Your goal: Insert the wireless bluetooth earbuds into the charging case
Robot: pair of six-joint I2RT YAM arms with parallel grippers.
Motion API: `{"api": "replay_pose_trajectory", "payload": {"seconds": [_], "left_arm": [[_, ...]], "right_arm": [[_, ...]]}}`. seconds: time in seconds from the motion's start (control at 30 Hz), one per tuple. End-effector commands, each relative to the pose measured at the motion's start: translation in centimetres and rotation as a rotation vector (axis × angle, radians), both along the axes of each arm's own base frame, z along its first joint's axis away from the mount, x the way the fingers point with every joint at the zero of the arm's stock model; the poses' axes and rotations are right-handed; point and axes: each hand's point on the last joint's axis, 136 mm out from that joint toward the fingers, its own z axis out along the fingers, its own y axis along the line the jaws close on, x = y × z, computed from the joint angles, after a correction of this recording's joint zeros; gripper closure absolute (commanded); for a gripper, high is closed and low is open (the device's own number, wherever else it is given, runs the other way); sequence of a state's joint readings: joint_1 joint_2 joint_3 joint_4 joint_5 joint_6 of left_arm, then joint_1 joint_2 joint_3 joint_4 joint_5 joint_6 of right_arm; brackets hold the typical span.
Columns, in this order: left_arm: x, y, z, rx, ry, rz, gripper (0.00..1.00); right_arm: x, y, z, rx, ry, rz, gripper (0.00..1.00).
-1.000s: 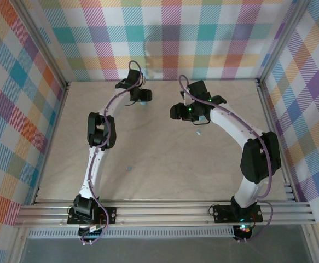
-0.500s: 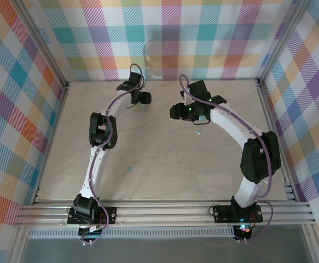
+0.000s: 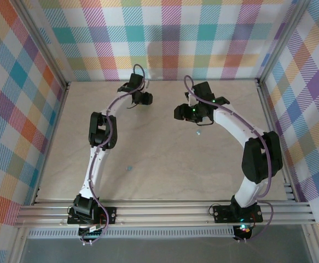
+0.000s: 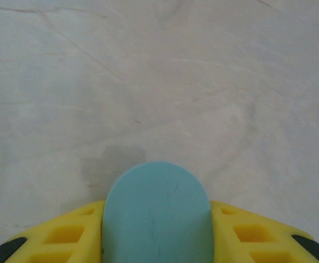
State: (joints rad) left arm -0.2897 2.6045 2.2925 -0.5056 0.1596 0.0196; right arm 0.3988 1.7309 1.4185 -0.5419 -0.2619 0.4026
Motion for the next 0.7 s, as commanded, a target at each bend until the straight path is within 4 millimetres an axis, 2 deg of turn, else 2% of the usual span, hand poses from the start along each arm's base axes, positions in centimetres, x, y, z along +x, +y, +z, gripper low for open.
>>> {"api": "replay_pose_trajectory", "payload": {"seconds": [0.0, 0.1, 0.2, 0.3, 0.5, 0.67], "left_arm": [[-2.5, -3.4, 3.2, -0.07, -0.032, -0.162, 0.71], [-4.9, -5.1, 5.9, -0.121, -0.091, -0.285, 0.71], [-8.3, -6.1, 8.3, -0.154, -0.146, -0.401, 0.71], [-11.7, -6.6, 12.0, -0.218, -0.242, -0.504, 0.71], [-20.7, -6.9, 17.6, -0.335, -0.381, -0.724, 0.71], [-27.5, -6.7, 20.4, -0.342, -0.444, -0.866, 0.72]], "right_arm": [[-0.2, -0.4, 2.8, 0.085, -0.03, -0.014, 0.46], [-0.5, -1.1, 3.9, 0.157, -0.017, -0.037, 0.46], [-1.1, -2.0, 5.0, 0.225, -0.014, -0.062, 0.45], [-2.1, -2.2, 6.3, 0.263, -0.021, -0.056, 0.45], [-5.0, -0.3, 8.4, 0.397, 0.028, 0.027, 0.45], [-7.8, 2.3, 9.8, 0.439, 0.051, 0.14, 0.43]]}}
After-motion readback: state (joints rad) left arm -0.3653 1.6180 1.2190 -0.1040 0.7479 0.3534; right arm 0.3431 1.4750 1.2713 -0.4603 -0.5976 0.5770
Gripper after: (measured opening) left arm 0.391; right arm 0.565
